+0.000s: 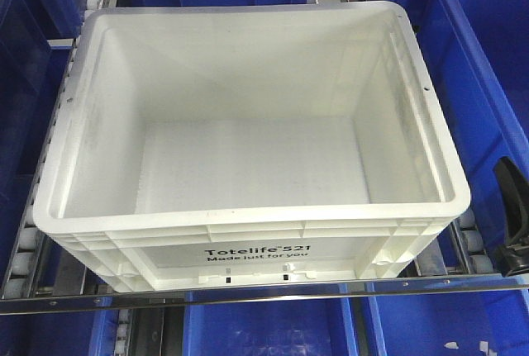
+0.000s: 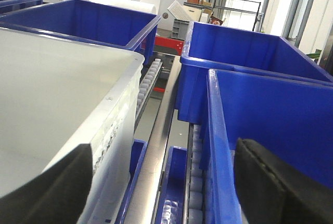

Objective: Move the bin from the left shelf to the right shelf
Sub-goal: 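Raise both grippers up and away from the tote rims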

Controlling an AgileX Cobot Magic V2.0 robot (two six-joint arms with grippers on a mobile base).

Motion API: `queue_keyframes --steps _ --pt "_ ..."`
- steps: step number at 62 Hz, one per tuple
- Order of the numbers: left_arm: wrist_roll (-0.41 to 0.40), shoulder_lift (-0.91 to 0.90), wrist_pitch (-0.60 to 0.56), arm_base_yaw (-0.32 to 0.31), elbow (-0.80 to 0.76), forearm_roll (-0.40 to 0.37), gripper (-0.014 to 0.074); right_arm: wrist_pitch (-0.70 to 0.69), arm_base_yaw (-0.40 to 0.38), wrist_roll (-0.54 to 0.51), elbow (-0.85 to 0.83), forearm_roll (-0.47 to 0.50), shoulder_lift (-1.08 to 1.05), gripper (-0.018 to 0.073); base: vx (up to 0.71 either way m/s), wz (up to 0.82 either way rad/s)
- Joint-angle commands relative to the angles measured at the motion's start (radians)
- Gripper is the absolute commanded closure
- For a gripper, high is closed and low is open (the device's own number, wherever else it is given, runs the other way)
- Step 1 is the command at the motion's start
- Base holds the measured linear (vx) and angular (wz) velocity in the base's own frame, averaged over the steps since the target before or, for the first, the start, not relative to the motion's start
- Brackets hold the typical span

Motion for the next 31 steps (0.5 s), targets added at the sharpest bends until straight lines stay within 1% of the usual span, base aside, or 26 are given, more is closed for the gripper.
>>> queue_keyframes --steps 1,5,10,14,15,28,31 --pt "-0.008 0.009 -0.082 -0.006 -0.025 -0.009 0.0279 -0.073 -0.002 -0.009 -0.029 -0.004 0.004 0.0055 0.0 0.0" --pt "-0.008 0.009 -0.082 -0.006 -0.025 -0.009 0.0334 -0.073 -0.002 -0.009 -0.029 -0.004 0.004 0.016 0.0 0.0" --pt "-0.008 0.009 -0.082 -0.006 -0.025 -0.009 0.0461 -0.074 -0.002 -0.009 -0.029 -0.004 0.004 0.0363 0.0 0.0" --pt "-0.008 0.009 -0.083 -0.006 -0.025 -0.009 0.0578 -0.078 -0.002 -0.009 -0.029 -0.004 0.004 0.0555 0.0 0.0" --pt "-0.008 0.009 -0.083 -0.006 -0.025 -0.007 0.0608 -0.079 -0.002 -0.006 -0.029 -0.004 0.004 0.0573 0.0 0.0" --pt "-0.008 0.009 -0.083 -0.006 -0.025 -0.007 0.0605 -0.064 -0.002 0.0 -0.029 -0.001 0.004 0.0568 0.0 0.0" --pt "-0.008 0.009 -0.083 -0.006 -0.025 -0.007 0.0605 -0.042 -0.002 0.025 -0.029 0.005 0.004 0.0567 0.0 0.0"
